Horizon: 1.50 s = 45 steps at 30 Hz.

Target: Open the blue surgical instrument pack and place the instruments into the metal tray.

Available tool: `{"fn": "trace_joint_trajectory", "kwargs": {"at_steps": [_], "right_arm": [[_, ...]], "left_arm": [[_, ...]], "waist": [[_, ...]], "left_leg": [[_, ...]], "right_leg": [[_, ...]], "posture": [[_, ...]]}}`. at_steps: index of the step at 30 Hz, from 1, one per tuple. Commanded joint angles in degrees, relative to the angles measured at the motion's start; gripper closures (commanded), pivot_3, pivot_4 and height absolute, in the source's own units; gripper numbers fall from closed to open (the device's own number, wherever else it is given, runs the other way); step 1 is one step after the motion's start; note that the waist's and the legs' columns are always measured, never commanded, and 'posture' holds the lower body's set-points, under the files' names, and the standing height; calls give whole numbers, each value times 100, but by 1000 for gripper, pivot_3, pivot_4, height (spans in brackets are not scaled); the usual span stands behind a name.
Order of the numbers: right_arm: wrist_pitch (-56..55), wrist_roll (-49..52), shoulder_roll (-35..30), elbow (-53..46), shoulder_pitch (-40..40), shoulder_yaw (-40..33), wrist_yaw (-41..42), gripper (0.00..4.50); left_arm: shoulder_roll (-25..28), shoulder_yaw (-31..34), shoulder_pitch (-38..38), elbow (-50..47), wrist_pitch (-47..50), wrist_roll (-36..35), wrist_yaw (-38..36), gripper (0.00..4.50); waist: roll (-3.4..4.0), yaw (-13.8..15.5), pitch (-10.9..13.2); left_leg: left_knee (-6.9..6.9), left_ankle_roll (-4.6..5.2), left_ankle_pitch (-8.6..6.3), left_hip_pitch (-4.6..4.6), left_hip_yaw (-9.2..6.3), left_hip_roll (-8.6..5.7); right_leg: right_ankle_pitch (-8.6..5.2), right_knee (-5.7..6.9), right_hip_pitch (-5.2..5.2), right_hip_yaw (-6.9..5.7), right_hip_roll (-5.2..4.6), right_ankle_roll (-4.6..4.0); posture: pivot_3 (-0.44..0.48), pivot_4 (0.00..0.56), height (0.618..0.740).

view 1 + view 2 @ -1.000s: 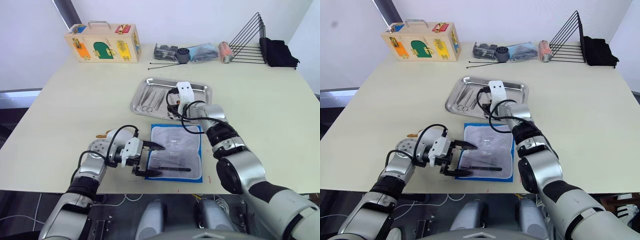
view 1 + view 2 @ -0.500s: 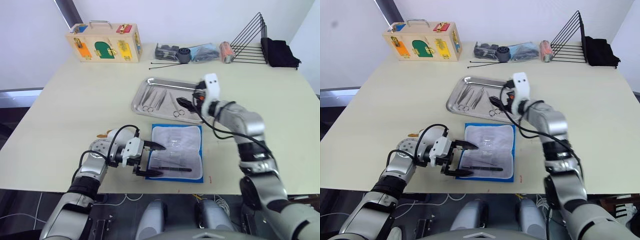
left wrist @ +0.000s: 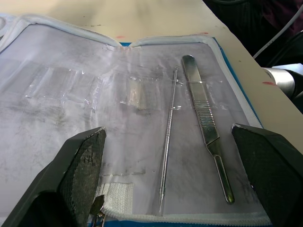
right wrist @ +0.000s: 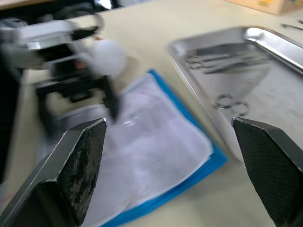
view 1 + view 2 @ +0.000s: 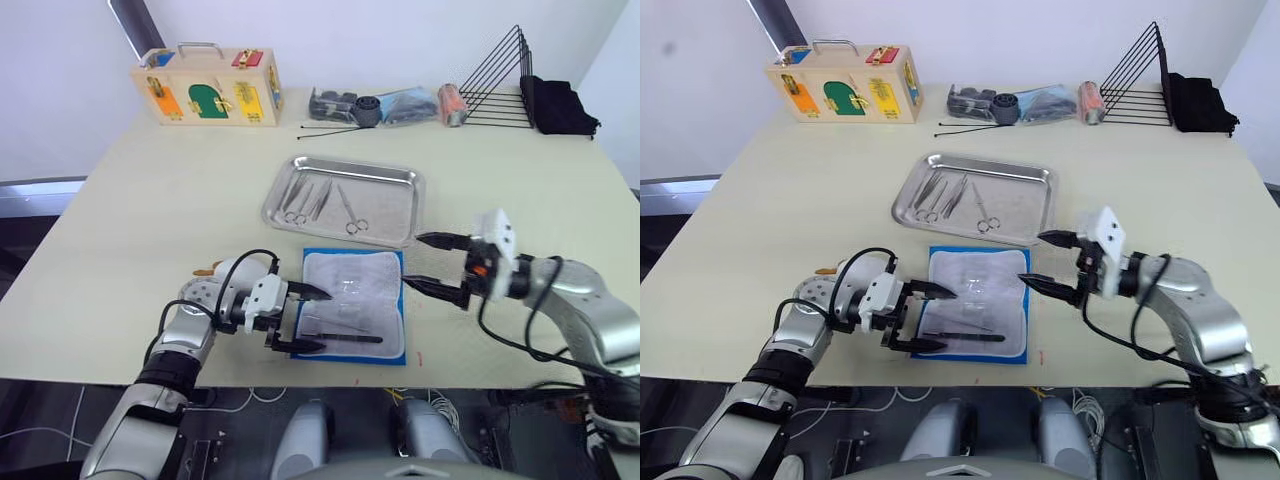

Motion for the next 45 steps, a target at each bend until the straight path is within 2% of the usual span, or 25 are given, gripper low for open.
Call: {"fn": "trace_joint_trajectory", "kwargs": {"at_steps": [1,5,12,20,28,31,45], "right_arm": [[-301,505,-508,-163,163,-658,757,105],[-379,946,-1132,54,394,-1296,1516,105],[-740,1161,-1747,247,774,-1915,2399,105],[-1088,959,-1939,316,672,-1878,2455,105],[-1211,417,-1245,-15,452,-809,1475,105],[-1263,-53,-909,-59,320,-149,1037,105],[-1640,-2049,360,785,-380,1993,-225,105]], "left_arm": [[33,-240,208,349,47,370,-122,0],[40,-238,197,383,34,362,-144,0],[33,-236,139,490,-6,365,-180,0],[30,-245,67,624,-63,375,-226,0],[7,-282,4,668,-72,388,-224,0],[16,-287,1,654,-61,387,-216,0],[70,-321,74,495,14,360,-191,0]], "waist": [[-3,1,1],[-4,-3,1],[-6,2,2],[-5,6,2],[-3,23,0],[-3,28,0],[-7,82,-4]], "left_leg": [[0,0,0,0,0,0],[0,0,0,7,1,1],[0,0,0,7,3,1],[-1,0,0,22,6,1],[-1,0,0,26,6,1],[-1,0,0,26,7,1],[-1,0,0,29,9,5]], "right_leg": [[0,-1,0,0,0,-1],[1,1,5,1,2,-2],[0,-1,7,2,2,0],[-10,0,20,6,2,16],[-10,0,25,6,2,16],[-10,0,24,7,1,17],[-2,4,19,10,10,-2]], "posture": [[0,150,740],[0,150,740],[0,150,740],[0,150,740],[0,150,740],[0,150,740],[0,150,740]]}}
